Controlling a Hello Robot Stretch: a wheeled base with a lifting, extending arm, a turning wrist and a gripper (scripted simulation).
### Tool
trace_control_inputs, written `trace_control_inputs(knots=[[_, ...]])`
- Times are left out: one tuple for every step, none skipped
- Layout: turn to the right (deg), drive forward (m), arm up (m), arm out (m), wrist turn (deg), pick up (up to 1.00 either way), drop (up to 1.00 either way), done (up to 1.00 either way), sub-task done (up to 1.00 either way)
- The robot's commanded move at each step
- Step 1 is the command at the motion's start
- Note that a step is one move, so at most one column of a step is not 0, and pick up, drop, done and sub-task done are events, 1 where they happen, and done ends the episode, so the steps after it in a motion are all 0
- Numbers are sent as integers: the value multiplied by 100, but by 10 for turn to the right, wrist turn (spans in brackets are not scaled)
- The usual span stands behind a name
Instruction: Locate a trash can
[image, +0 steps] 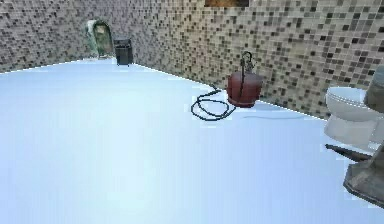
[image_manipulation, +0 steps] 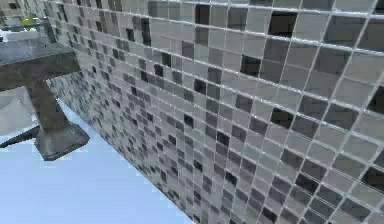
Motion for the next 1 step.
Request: trace_control_inputs(knots=[[-180,0,0,0,0,0,0,0,0]])
